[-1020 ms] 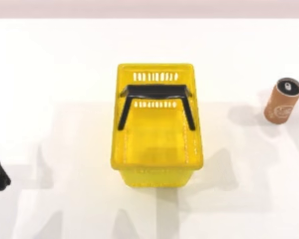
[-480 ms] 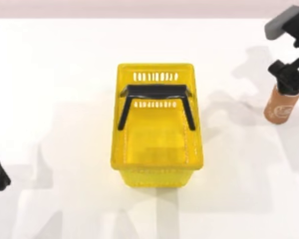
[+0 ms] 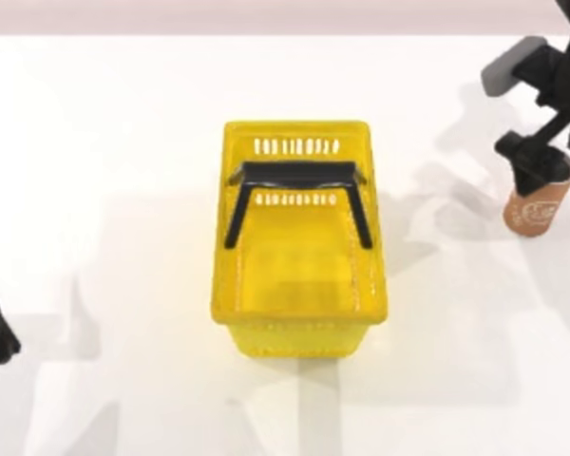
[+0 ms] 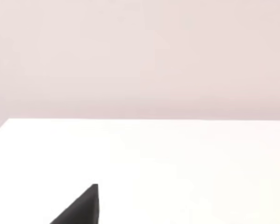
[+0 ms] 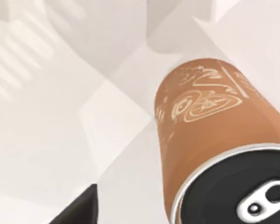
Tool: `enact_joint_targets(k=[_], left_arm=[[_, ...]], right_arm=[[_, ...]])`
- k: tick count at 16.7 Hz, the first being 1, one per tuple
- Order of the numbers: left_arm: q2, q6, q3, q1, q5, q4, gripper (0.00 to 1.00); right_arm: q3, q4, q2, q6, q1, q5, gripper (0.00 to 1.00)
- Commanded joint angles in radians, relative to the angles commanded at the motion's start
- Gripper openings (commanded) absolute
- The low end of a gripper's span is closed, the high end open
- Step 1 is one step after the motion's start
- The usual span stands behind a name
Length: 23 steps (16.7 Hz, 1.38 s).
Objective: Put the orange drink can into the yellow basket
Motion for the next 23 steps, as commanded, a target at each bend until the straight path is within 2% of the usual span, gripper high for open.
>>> enact_joint_targets(k=[4,10,14,23], left_arm=[[0.0,0.0,0.0,0.0,0.0,0.0,1.0],[0.0,0.0,0.0,0.0,0.0,0.0,1.0],[0.0,0.0,0.0,0.0,0.0,0.0,1.0],[0.0,0.0,0.0,0.0,0.0,0.0,1.0]], right_arm=[[-0.019,0.02,0.001,-0.001,-0.002,0.0,1.0],[-0.147,0.175,0.027,0.002,0.001,0.0,1.0],[-0.151,0.18,0.029,0.002,0.001,0.0,1.0],[-0.151,0.18,0.029,0.002,0.001,0.0,0.32]])
